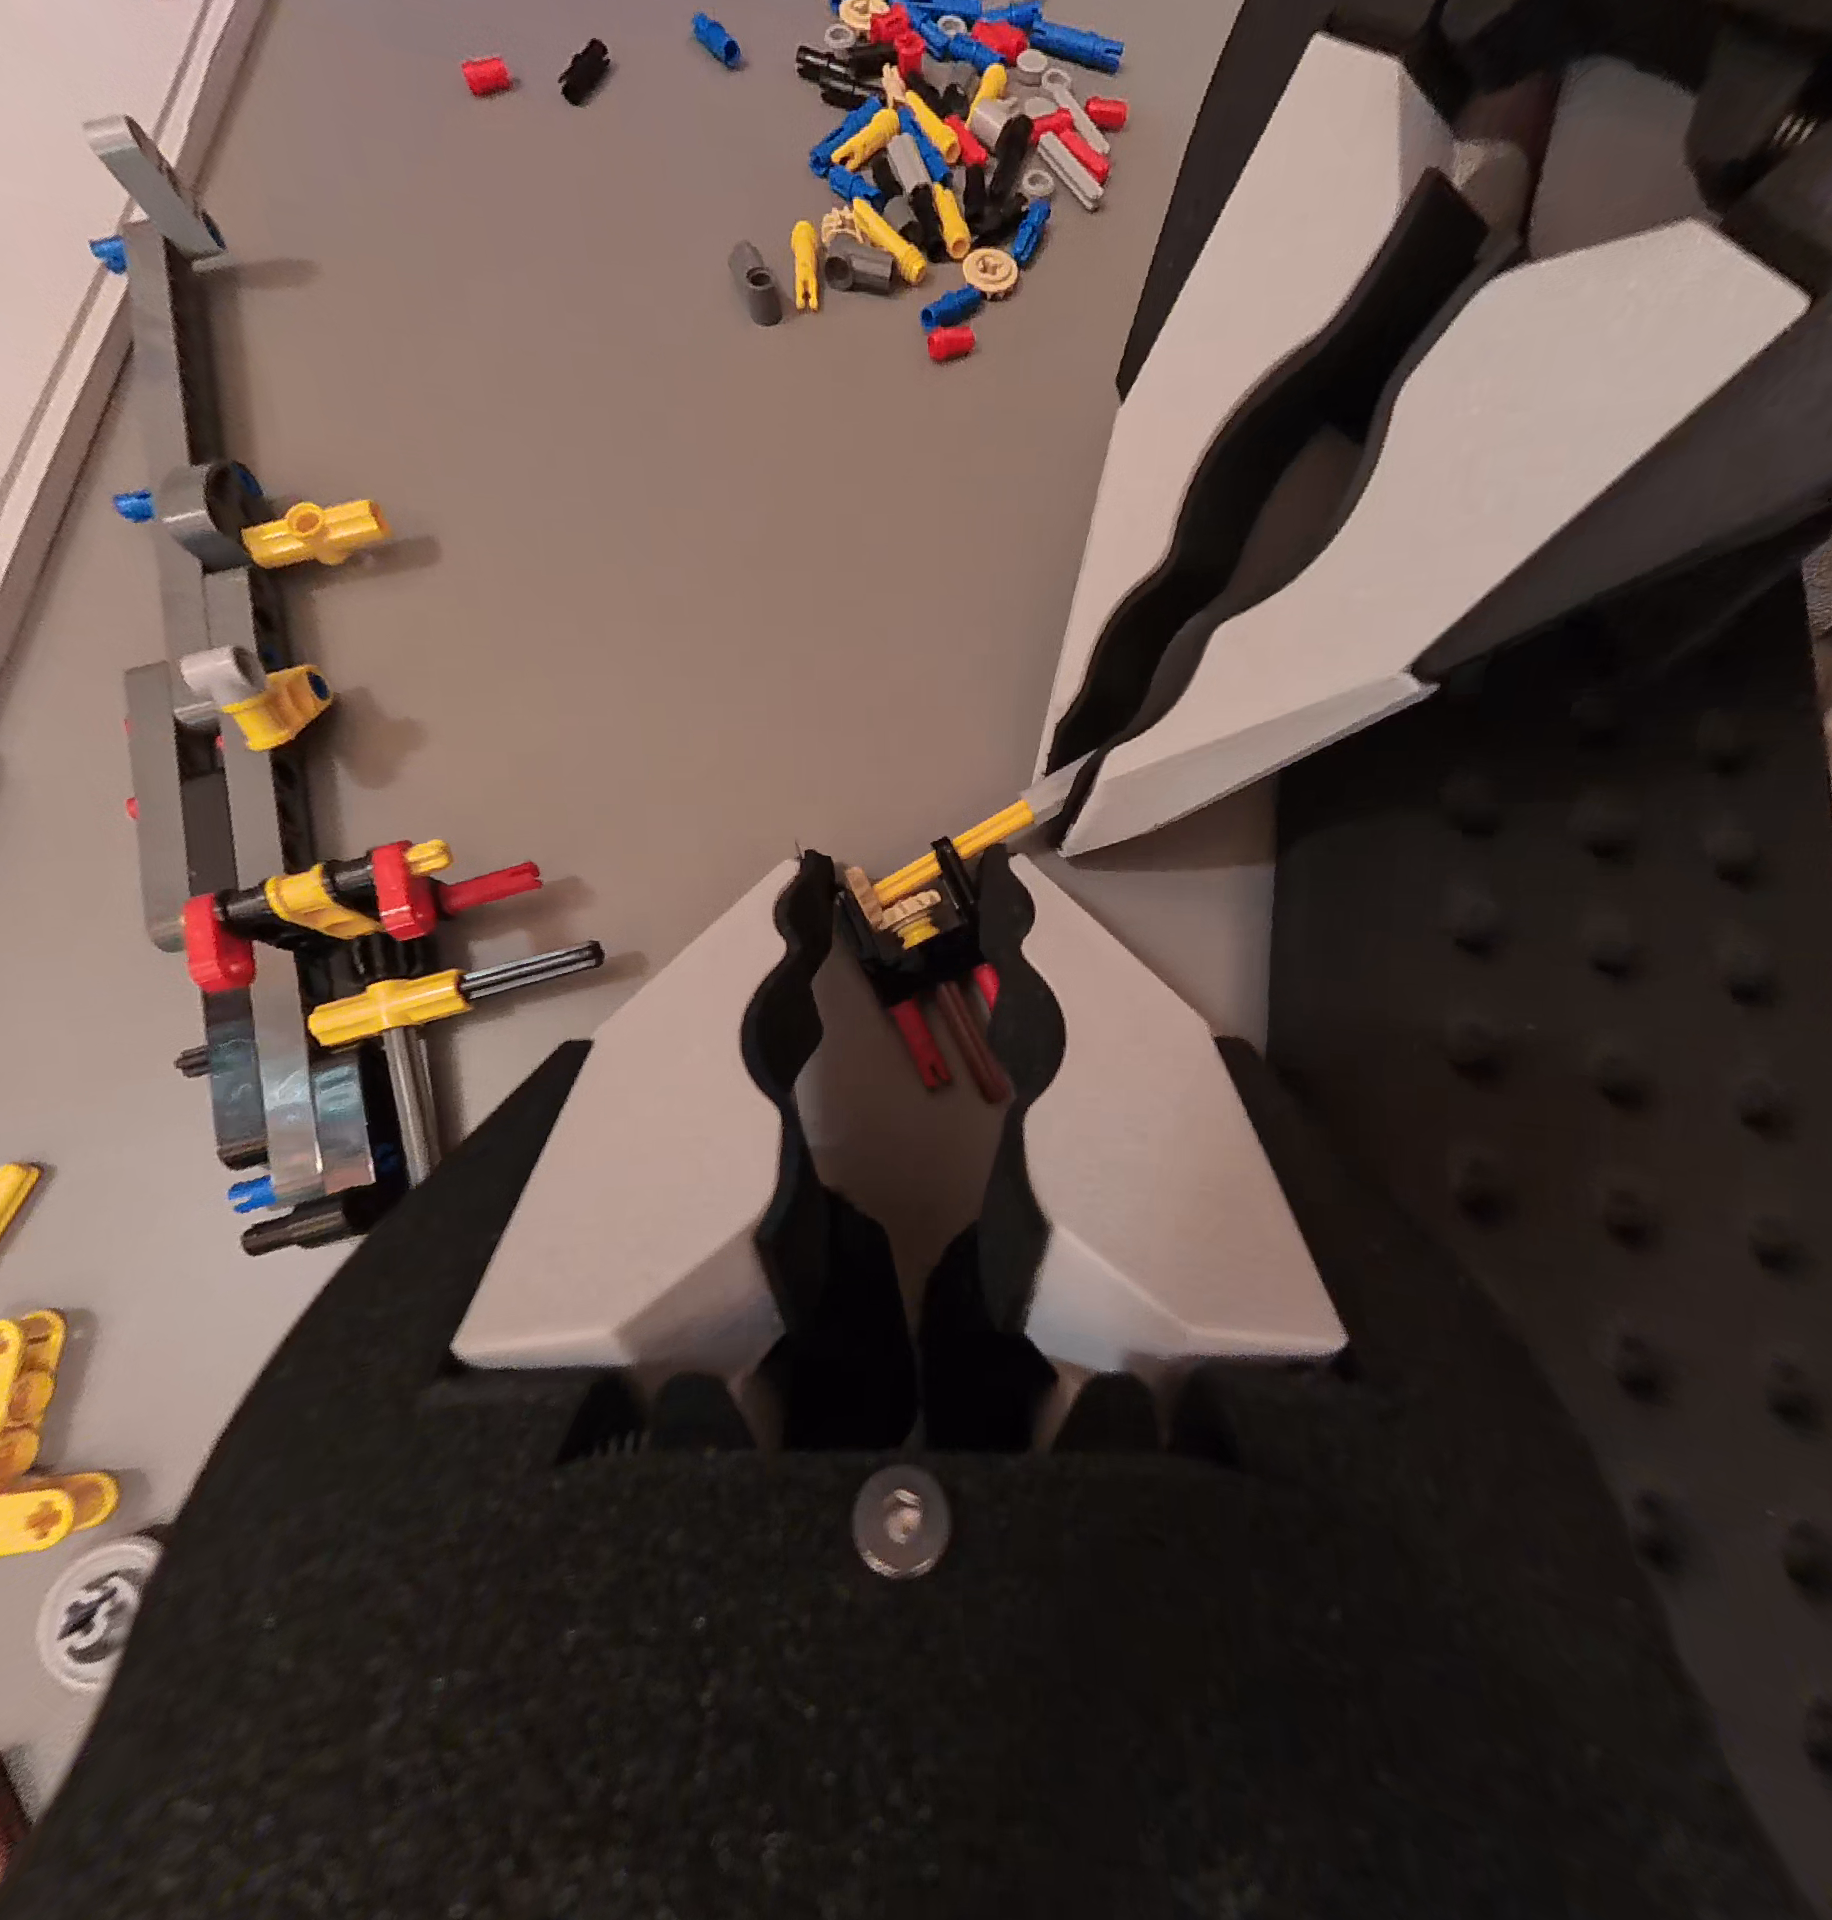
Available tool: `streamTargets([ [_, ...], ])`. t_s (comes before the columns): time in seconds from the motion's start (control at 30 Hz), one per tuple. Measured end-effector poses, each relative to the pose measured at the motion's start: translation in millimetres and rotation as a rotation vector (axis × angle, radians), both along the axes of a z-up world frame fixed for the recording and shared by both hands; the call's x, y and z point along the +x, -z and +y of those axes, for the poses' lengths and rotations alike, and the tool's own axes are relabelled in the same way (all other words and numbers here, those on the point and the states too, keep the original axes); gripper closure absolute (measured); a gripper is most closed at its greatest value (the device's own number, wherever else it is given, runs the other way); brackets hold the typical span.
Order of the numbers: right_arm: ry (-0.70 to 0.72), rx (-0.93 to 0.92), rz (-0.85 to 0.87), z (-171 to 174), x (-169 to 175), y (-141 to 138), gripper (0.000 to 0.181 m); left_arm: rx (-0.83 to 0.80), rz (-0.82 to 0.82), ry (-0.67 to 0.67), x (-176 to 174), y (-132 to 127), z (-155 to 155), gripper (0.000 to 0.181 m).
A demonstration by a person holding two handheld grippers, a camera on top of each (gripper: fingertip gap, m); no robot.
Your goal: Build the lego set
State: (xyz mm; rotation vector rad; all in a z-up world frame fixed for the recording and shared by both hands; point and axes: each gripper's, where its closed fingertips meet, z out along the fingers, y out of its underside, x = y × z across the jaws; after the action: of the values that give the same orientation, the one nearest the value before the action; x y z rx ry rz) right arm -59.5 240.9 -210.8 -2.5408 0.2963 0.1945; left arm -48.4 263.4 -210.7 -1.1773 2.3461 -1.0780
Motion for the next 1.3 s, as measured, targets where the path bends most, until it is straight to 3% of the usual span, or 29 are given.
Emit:
streamTargets([
  [0.9,0.017,-0.01,0.002,10,3,0,0.175,-0.222,0.13,-0.051,-4,-7,7,0.141],
  [1.3,-0.001,-0.035,0.014,9,1,0,0.175,-0.101,0.098,-0.034,-14,-4,15,0.139],
])
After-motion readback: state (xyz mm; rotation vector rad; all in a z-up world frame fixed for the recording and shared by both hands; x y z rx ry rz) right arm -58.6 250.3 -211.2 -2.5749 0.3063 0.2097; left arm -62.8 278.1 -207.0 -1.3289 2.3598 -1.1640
